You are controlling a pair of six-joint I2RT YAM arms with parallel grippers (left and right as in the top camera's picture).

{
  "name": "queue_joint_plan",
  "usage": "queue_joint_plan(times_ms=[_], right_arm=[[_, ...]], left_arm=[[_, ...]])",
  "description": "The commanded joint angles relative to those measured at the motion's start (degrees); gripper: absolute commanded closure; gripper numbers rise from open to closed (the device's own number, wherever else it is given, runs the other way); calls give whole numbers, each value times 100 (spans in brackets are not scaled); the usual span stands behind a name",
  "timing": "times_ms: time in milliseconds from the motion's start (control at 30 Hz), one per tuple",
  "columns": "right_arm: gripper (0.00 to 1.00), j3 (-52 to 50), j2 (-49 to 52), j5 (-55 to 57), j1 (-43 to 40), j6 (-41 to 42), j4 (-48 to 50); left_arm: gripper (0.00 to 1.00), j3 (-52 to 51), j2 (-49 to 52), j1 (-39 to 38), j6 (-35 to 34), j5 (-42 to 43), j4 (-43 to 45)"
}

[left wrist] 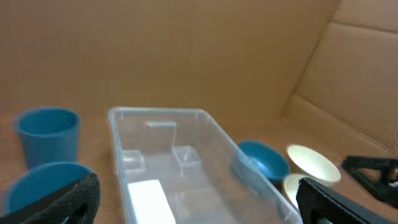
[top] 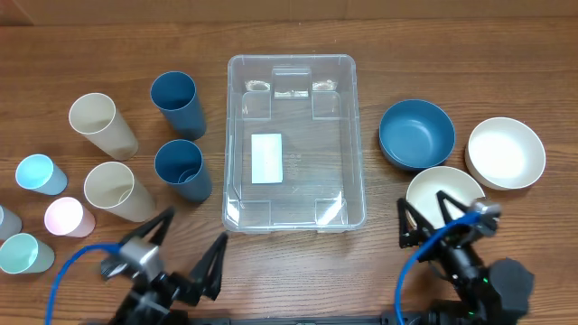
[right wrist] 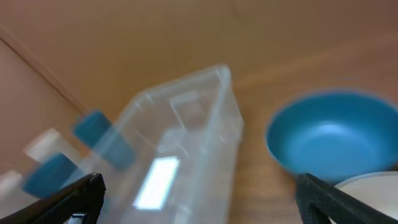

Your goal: Pack container

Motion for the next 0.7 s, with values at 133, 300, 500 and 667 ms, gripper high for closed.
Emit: queue_joint_plan(times_ms=[133, 300, 500, 667], right_arm=[[0, 2747, 2426, 101, 24, 203, -557], [0, 4367, 4524, 330, -127, -20, -1202], [0, 5237, 6273, 361, -1394, -417, -2358], [0, 5235, 6474, 494, -2295, -501, -2614]], left_arm=[[0, 2417, 1388, 24, 656, -2616, -715], [0, 4258, 3281, 24, 1322, -3703, -1150], [0, 5974, 5235, 31, 2481, -5475, -1432], [0, 6102, 5958, 321, 2822, -5790, -1045]])
